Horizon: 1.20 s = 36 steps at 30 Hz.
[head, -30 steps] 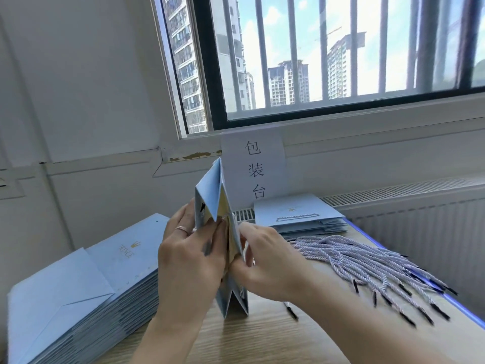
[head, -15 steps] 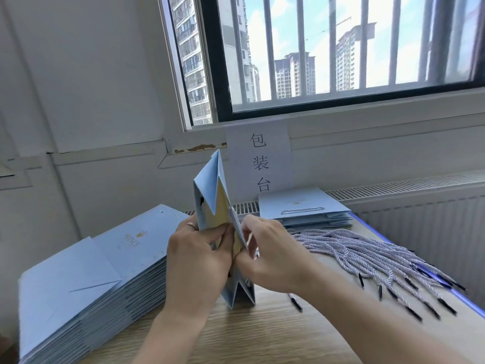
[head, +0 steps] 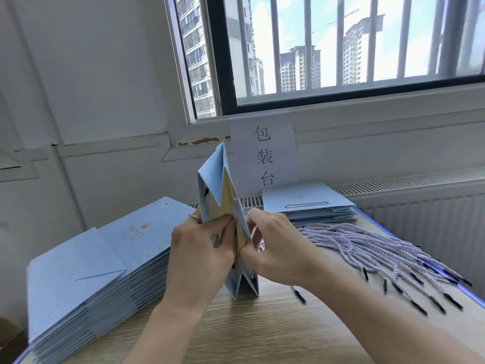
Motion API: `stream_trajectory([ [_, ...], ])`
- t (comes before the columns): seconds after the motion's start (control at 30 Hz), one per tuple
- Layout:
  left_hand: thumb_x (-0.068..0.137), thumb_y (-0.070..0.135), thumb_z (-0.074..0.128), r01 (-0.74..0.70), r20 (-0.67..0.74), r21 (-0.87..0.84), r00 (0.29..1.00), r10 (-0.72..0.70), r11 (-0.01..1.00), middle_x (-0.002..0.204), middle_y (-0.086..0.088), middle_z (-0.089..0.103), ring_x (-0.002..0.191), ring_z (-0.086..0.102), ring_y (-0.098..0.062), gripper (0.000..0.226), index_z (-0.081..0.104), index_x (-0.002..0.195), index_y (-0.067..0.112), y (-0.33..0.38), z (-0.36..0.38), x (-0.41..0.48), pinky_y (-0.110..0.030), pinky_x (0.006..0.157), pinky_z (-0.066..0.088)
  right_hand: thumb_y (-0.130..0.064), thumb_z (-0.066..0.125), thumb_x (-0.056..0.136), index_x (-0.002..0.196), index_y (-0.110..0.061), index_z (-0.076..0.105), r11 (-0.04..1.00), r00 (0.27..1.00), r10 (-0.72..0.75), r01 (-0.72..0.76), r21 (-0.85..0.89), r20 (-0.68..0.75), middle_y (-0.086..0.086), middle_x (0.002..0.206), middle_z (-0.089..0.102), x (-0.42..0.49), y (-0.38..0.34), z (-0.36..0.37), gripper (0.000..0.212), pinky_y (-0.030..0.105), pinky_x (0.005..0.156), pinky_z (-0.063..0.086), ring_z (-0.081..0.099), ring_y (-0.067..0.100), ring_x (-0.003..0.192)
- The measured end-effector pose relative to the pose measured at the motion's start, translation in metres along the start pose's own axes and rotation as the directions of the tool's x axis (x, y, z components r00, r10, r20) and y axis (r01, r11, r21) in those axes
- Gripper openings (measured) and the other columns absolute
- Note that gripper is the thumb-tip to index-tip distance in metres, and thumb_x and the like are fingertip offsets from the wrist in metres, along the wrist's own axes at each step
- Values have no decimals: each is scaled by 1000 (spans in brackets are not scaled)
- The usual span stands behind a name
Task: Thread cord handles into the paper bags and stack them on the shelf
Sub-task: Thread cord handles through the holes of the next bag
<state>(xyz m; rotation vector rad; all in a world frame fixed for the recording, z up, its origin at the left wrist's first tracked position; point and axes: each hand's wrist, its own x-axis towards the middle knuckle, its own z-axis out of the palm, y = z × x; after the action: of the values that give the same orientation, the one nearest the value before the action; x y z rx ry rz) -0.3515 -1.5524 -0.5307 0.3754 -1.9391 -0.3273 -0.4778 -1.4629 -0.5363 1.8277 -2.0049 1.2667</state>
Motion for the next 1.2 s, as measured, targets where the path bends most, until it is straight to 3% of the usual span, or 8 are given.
stream_trajectory([
  [0.13,82,6,72,16,31,41,999,-18,999,55,-1,52,52,46,-14,25,69,61,18,2,1,1,-15,51,33,-40,43,72,85,-15,54,1000,1000,1,-1,2,7,-5,83,59,-1,-2,0,31,43,70,50,58,16,76],
  [0.3,82,7,72,24,43,59,999,-27,998,56,-1,51,53,46,-15,24,68,60,17,1,0,1,-18,51,34,-42,41,70,85,-15,55,1000,1000,2,-2,20,3,-5,83,60,-1,-3,0,34,41,70,49,59,15,75],
  [0.5,81,8,71,43,33,56,998,-45,997,56,2,45,51,41,-9,26,67,58,18,3,0,0,-10,51,30,-34,47,74,87,-14,55,1000,1000,6,-6,15,9,-5,84,60,-1,-2,1,25,41,72,50,60,14,77],
  [0.63,82,13,70,84,60,8,995,-84,996,61,3,54,58,51,-11,25,65,59,21,6,-2,-1,-9,54,33,-38,47,76,86,-17,54,1000,1000,-9,9,18,5,-9,84,59,-2,-2,2,24,37,70,50,61,11,75],
  [0.77,82,11,70,144,76,-76,988,-138,987,64,4,63,65,60,-12,23,71,62,24,5,-7,0,-19,55,45,-40,60,82,88,-18,53,999,998,-16,14,32,57,-11,86,58,-4,-1,2,23,31,66,49,63,10,72],
  [0.87,80,6,69,183,74,-125,982,-175,975,60,6,64,64,60,-11,27,71,58,22,4,-10,1,-14,54,41,-39,70,85,96,-19,53,1000,985,12,-15,19,173,-9,94,60,-4,4,2,28,29,70,50,64,10,77],
  [1.13,82,9,72,258,95,-184,965,-244,948,63,4,69,67,63,-15,22,76,63,19,4,-11,0,-33,62,50,-42,75,83,102,-23,50,994,952,106,-102,-29,287,-13,102,55,-6,-1,-7,37,20,74,44,63,10,89],
  [1.2,83,12,72,258,89,-175,965,-246,950,60,1,68,59,57,-16,23,75,63,21,4,-11,0,-32,60,47,-42,76,82,104,-26,49,991,939,131,-123,-44,319,-15,105,52,-7,-2,-11,38,19,74,44,62,8,92],
])
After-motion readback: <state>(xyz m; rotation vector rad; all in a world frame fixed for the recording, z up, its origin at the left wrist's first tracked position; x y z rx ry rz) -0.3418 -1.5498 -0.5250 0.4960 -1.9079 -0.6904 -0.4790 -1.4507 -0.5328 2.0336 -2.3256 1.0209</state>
